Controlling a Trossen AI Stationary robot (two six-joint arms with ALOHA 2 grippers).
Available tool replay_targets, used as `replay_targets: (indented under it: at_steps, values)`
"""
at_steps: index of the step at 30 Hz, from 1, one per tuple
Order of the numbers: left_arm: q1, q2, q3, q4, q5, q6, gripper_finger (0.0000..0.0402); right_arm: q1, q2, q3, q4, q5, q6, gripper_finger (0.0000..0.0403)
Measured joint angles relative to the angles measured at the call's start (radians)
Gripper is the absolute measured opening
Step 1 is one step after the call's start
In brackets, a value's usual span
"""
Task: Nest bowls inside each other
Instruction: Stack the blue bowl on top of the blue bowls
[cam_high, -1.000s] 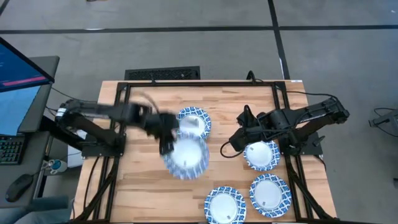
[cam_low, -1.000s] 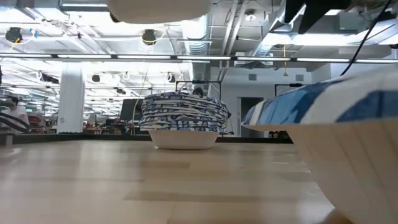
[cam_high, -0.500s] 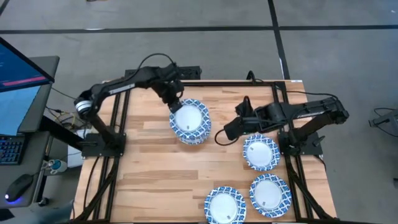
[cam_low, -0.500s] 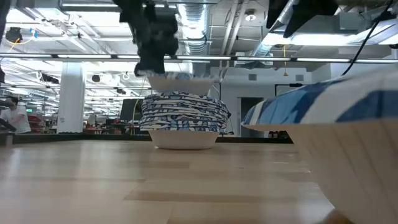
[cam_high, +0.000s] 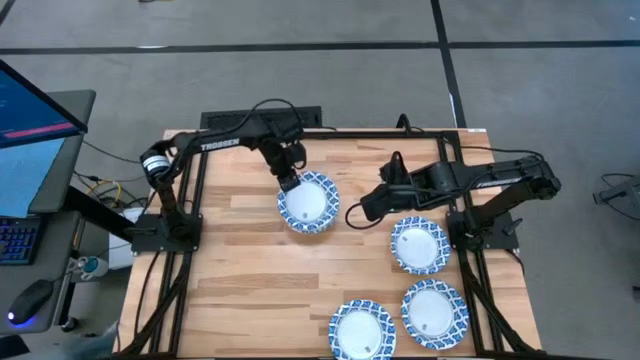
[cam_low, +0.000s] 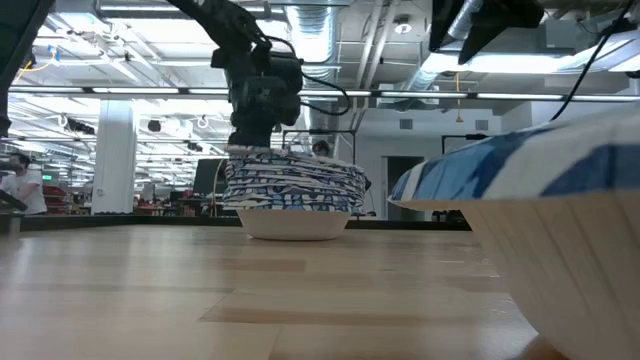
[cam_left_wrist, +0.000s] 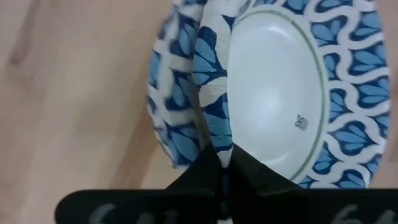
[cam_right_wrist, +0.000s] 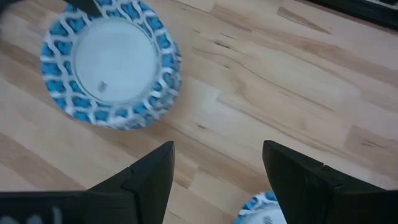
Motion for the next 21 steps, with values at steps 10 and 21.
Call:
replay_targets:
  at_steps: [10, 21]
  values:
    - [-0.056, -0.026, 0.024, 0.031, -0.142, 0.009, 0.007, 0.001, 0.0, 0.0, -0.139, -0.002, 0.008, 0.0268]
    - [-0.079, -0.043, 0.024, -0.076, -0.12, -0.029, 0.0153, -0.015, 0.0, -0.056, -0.194, -0.084, 0.001, 0.0268]
